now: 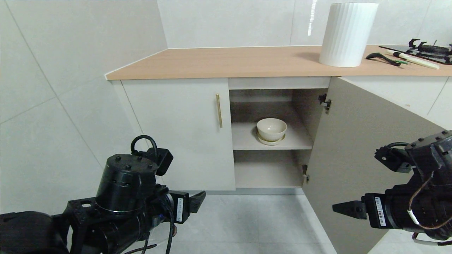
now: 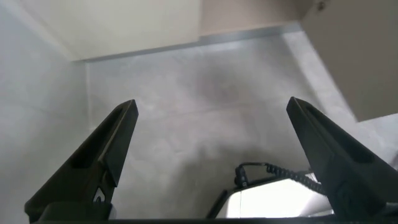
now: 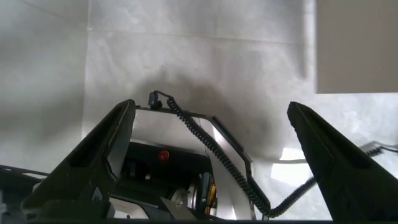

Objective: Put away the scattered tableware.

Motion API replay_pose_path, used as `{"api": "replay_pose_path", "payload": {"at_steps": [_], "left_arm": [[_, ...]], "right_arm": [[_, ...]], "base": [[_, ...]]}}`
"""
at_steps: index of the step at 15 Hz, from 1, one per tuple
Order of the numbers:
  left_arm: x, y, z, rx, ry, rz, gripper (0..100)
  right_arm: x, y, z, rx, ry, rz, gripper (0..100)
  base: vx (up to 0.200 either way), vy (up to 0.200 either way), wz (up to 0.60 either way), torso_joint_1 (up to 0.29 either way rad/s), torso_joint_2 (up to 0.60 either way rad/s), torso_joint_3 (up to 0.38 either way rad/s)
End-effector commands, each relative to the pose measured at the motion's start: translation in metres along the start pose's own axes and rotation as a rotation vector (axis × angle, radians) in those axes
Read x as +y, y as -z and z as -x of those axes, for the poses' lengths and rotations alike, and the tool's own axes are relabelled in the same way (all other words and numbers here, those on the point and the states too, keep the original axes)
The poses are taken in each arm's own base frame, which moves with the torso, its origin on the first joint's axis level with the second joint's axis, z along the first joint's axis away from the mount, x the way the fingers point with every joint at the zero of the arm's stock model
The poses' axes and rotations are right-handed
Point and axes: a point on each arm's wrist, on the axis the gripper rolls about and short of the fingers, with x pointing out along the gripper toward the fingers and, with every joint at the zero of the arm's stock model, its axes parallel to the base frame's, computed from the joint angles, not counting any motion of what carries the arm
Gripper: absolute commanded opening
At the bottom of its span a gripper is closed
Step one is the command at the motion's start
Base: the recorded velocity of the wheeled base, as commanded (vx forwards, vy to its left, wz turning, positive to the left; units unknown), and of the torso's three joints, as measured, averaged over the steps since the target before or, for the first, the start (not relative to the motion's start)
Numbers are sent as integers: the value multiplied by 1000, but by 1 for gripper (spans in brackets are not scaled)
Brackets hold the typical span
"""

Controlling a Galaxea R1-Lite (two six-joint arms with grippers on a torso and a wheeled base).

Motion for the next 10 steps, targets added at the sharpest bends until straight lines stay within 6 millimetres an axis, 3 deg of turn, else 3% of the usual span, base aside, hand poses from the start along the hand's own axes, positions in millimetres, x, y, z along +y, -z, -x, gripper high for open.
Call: {"api": "replay_pose_path", "payload": {"at_steps": [1, 2, 4, 5, 6, 7, 8, 10], "left_arm": [[0, 0, -1, 1, 0, 0, 100], [0, 0, -1, 2, -1, 0, 100], [0, -1, 2, -9, 3, 4, 100], [0, -1, 2, -9, 3, 4, 100], [0, -1, 2, -8, 2, 3, 100], [0, -1, 2, -6, 2, 3, 100], [0, -1, 2, -6, 2, 3, 100], [0, -1, 2, -8, 2, 3, 100]], "right_arm": [[-1, 2, -1, 20, 11, 4, 100], [-2, 3, 2, 39, 22, 10, 100], [-8, 3, 41, 31, 41, 68, 100], [-9, 3, 45, 33, 44, 71, 100], [-16, 2, 86, 60, 70, 92, 100], [-18, 3, 103, 78, 83, 92, 100], [-21, 2, 111, 88, 105, 82, 100], [-33, -7, 110, 76, 195, 13, 100]], "base": [[0, -200, 0, -2, 2, -7], [0, -200, 0, 2, 2, -2], [0, 0, 0, 0, 0, 0], [0, 0, 0, 0, 0, 0], [0, 0, 0, 0, 0, 0], [0, 0, 0, 0, 0, 0], [0, 0, 0, 0, 0, 0], [0, 0, 0, 0, 0, 0]]}}
